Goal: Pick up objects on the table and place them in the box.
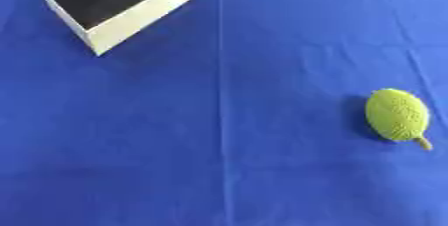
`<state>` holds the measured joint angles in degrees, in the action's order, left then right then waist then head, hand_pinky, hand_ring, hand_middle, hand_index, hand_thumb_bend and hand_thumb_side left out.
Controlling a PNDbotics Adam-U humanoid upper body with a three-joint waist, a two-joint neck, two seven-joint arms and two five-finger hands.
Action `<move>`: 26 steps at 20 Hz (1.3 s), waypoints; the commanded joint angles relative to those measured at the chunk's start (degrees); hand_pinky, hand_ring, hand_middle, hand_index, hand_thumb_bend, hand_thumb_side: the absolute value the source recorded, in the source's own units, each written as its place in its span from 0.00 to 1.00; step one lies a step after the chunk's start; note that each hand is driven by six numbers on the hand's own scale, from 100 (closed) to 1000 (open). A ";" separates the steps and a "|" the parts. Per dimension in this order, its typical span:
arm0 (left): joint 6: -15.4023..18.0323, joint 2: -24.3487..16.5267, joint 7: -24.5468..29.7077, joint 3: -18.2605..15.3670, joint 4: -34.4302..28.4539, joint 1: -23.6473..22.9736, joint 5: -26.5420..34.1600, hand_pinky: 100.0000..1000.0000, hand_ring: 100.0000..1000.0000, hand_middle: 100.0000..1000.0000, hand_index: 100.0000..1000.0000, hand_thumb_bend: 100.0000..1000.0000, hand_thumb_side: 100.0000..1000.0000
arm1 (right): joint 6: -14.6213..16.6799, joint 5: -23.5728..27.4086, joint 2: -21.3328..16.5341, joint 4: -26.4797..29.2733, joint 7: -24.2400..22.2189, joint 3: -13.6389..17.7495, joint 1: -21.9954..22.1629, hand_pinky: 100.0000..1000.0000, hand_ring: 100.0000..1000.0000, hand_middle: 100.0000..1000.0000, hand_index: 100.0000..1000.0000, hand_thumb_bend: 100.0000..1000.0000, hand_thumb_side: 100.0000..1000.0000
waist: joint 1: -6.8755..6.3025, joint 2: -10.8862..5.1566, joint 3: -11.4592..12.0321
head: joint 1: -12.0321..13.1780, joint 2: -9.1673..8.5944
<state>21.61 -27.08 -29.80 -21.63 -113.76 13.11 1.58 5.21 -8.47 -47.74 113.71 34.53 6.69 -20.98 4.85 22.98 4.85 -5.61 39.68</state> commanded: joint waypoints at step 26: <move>-0.07 -1.55 0.33 -0.08 -0.83 -0.03 0.39 0.76 0.47 0.47 0.49 0.31 0.00 | 14.03 -15.54 -13.40 0.88 -51.29 -5.24 6.27 0.83 0.84 0.80 0.85 0.40 0.59 | -0.08 -1.24 -0.20 | 0.58 -0.32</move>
<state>21.53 -27.08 -29.65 -21.61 -113.76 12.86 1.58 19.04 -24.68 -58.76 113.72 -15.77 1.08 -14.50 5.04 22.98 4.64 -5.06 39.68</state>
